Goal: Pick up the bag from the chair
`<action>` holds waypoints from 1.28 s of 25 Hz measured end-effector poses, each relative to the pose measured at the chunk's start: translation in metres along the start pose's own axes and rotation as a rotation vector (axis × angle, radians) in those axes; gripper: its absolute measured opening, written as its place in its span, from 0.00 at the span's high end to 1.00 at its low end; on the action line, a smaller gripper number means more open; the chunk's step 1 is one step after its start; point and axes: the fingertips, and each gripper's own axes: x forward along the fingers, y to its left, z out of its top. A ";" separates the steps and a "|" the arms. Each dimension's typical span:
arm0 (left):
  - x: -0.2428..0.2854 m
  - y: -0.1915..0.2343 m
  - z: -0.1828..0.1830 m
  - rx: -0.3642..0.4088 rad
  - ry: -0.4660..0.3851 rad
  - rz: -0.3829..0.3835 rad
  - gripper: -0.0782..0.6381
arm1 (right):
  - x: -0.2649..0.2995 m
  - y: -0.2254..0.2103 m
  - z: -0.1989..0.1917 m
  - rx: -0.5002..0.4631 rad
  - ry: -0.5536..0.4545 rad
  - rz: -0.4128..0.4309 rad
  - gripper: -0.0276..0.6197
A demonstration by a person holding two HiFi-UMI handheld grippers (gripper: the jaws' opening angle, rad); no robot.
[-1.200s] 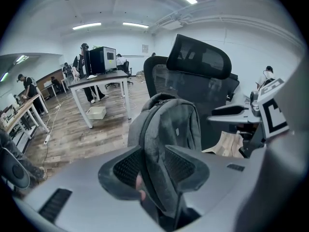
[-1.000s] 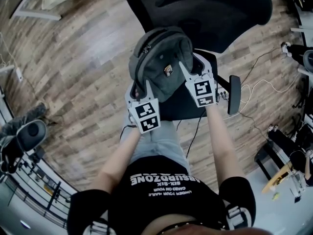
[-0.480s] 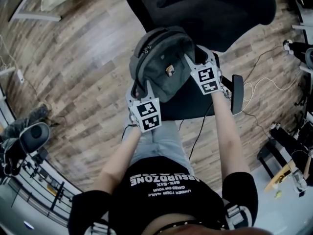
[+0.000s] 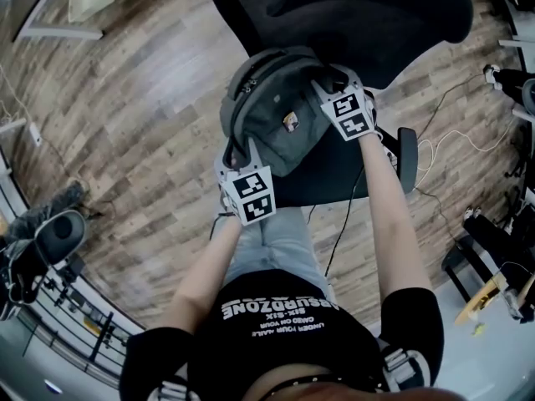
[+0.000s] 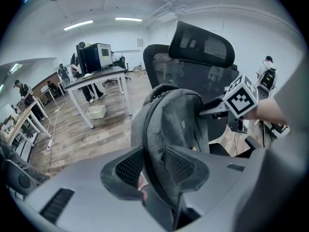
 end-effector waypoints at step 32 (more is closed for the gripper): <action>0.010 0.004 -0.004 0.013 0.067 -0.069 0.77 | -0.017 0.013 -0.008 0.039 0.061 0.004 0.86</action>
